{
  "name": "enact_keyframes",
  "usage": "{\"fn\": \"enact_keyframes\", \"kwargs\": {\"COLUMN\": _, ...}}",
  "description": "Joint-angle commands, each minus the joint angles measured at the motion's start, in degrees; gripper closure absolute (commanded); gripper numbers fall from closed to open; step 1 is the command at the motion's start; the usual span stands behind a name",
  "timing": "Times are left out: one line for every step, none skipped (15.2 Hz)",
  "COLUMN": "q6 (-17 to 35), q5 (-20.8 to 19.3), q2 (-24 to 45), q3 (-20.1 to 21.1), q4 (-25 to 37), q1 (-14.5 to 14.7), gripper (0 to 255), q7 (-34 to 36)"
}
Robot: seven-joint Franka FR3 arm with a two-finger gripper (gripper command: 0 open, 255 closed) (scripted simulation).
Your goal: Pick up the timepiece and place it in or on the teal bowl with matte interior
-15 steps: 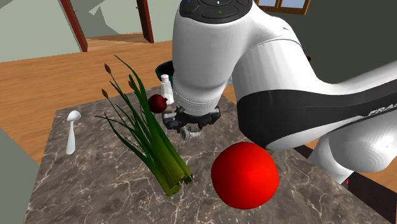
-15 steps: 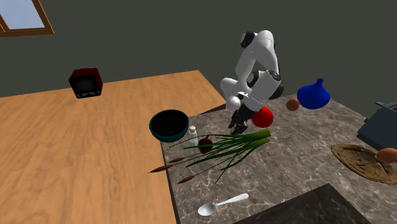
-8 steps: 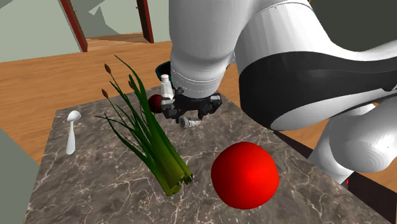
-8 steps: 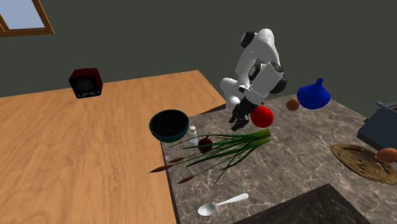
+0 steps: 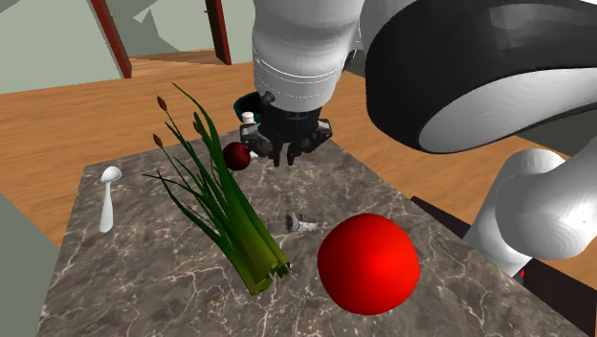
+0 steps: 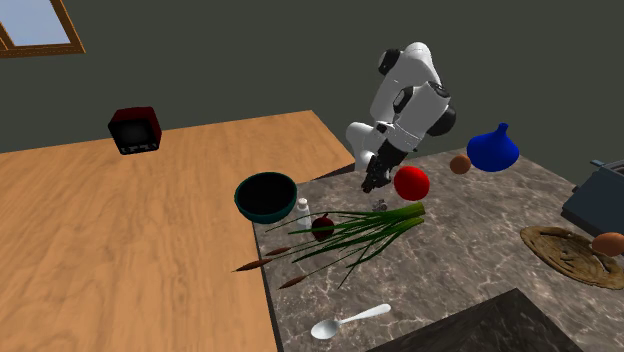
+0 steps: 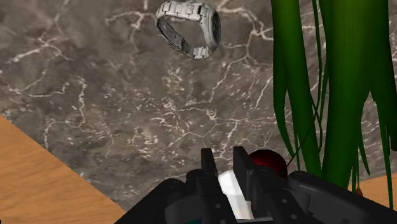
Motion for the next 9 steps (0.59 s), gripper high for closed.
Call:
{"fn": "enact_keyframes", "kwargs": {"q6": -1.53, "q5": -0.04, "q2": 0.14, "q3": -0.14, "q4": 1.70, "q1": -0.13, "gripper": 255, "q7": -0.40}}
{"fn": "enact_keyframes", "kwargs": {"q6": -2.22, "q5": -0.04, "q2": 0.15, "q3": -0.27, "q4": 2.44, "q1": -0.17, "gripper": 255, "q7": -0.65}}
{"fn": "enact_keyframes", "kwargs": {"q6": -2.92, "q5": -0.06, "q2": 0.17, "q3": -0.39, "q4": 3.19, "q1": -0.22, "gripper": 255, "q7": -0.89}}
{"fn": "enact_keyframes", "kwargs": {"q6": -3.62, "q5": -0.07, "q2": 0.21, "q3": -0.51, "q4": 3.96, "q1": -0.27, "gripper": 255, "q7": -1.13}}
{"fn": "enact_keyframes", "kwargs": {"q6": -2.95, "q5": -0.04, "q2": 0.17, "q3": -0.36, "q4": 3.23, "q1": -0.20, "gripper": 255, "q7": -0.86}}
{"fn": "enact_keyframes", "kwargs": {"q6": -2.95, "q5": -0.04, "q2": 0.17, "q3": -0.36, "q4": 3.23, "q1": -0.20, "gripper": 0, "q7": -0.86}}
{"fn": "enact_keyframes", "kwargs": {"q6": -3.07, "q5": 0.49, "q2": 0.01, "q3": 0.53, "q4": 2.27, "q1": -0.06, "gripper": 0, "q7": 0.92}}
{"fn": "enact_keyframes", "kwargs": {"q6": -3.18, "q5": 1.05, "q2": -0.08, "q3": 1.46, "q4": 1.38, "q1": 0.06, "gripper": 0, "q7": 2.70}}
{"fn": "enact_keyframes", "kwargs": {"q6": -3.29, "q5": 1.63, "q2": -0.11, "q3": 2.44, "q4": 0.55, "q1": 0.16, "gripper": 0, "q7": 4.51}}
